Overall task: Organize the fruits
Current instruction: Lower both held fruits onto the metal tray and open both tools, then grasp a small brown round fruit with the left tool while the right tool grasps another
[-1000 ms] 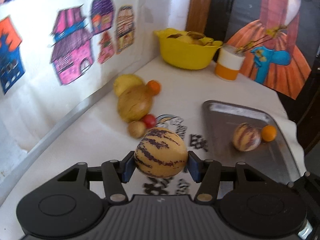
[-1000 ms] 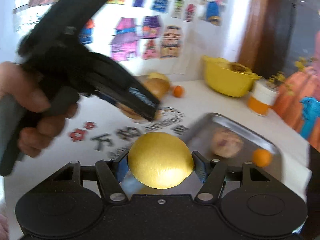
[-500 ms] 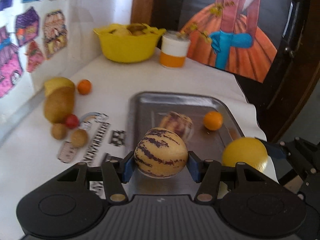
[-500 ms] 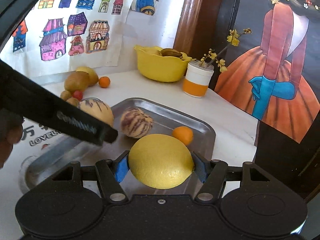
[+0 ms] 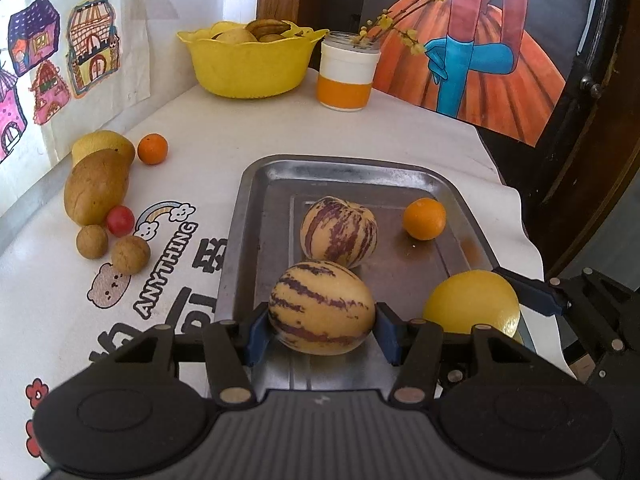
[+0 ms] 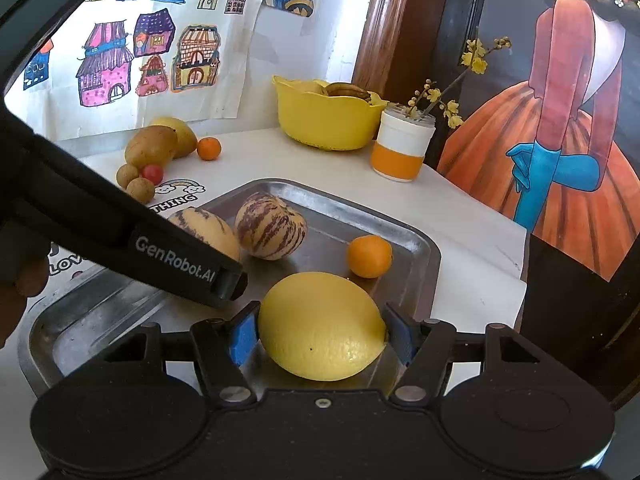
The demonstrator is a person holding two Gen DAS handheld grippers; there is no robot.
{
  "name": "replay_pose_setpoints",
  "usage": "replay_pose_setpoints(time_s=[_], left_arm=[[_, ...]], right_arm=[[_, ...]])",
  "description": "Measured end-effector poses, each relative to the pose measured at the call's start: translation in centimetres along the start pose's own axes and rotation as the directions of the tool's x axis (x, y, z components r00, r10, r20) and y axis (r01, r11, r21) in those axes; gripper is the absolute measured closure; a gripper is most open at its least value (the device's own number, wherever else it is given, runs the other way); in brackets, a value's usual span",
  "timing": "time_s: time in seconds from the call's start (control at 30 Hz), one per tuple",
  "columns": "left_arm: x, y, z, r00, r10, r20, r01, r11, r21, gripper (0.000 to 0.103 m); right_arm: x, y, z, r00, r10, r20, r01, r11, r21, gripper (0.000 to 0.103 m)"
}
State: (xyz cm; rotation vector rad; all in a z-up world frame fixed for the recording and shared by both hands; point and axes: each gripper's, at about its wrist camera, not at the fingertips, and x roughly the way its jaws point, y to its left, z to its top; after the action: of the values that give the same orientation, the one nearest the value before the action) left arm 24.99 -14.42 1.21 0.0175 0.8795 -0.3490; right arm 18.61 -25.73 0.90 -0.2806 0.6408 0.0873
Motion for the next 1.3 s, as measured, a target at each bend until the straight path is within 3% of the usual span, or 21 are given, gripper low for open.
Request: replay_pose_setpoints(time_s=[0.1,0.13,0.57,0.8,0.93,1.03,1.1,1.2,1.3], left_arm=[[-0.4,0.2,0.0,1.000,-0.022,-0.001,0.022,1.000,-0.016,0.040],[-0.7,0.3,-0.1,1.000,-0.021,0.010,0.021,1.000,-0.017,0.033],[-6.5,2.0,-0.5,0.986,-0.014,0.166,0.023,0.999,-0.048,0.004],[-11.0,4.6,-2.6,0.966,0.043,0.253,-0.026,0.997,-0.070,0.001],[-12.9,6.3,-4.5,0.966,0.065,0.249,-0.048,0.996,-0.074,0.001],[-14.2,7.9,-6.0,0.967,0.087,0.240,-0.070,0.994,-0.078,0.001],[-14.9,9.0,-7.0,0.968,0.108,0.225,-0.094,0.993,-0.073,0.001],[-15.3,10.8,-8.3,0.974,0.143,0.173,-0.136,0.989,-0.050,0.000],[-15.5,12.7,-8.6,0.975,0.183,0.127,-0.184,0.983,-0.003,0.000]], right_arm=[[-0.9,0.1,0.1,1.000,-0.012,0.025,0.012,1.000,-0.005,0.024],[-1.2,0.1,0.1,0.999,-0.014,0.030,0.014,1.000,-0.003,0.022],[-7.6,0.3,1.0,0.996,-0.071,0.059,0.069,0.997,0.027,0.003],[-11.5,2.5,1.1,0.997,-0.042,0.058,0.041,0.999,0.024,0.001],[-14.0,4.8,1.0,0.999,-0.020,0.047,0.021,1.000,-0.014,0.001],[-15.7,6.2,1.1,0.999,0.025,0.022,-0.024,0.999,-0.027,0.001],[-16.2,6.9,1.3,0.994,0.103,-0.020,-0.104,0.994,-0.029,0.001],[-16.1,7.8,2.2,0.958,0.253,-0.137,-0.266,0.961,-0.080,0.001],[-15.9,8.8,4.3,0.929,0.302,-0.215,-0.340,0.926,-0.167,0.001]])
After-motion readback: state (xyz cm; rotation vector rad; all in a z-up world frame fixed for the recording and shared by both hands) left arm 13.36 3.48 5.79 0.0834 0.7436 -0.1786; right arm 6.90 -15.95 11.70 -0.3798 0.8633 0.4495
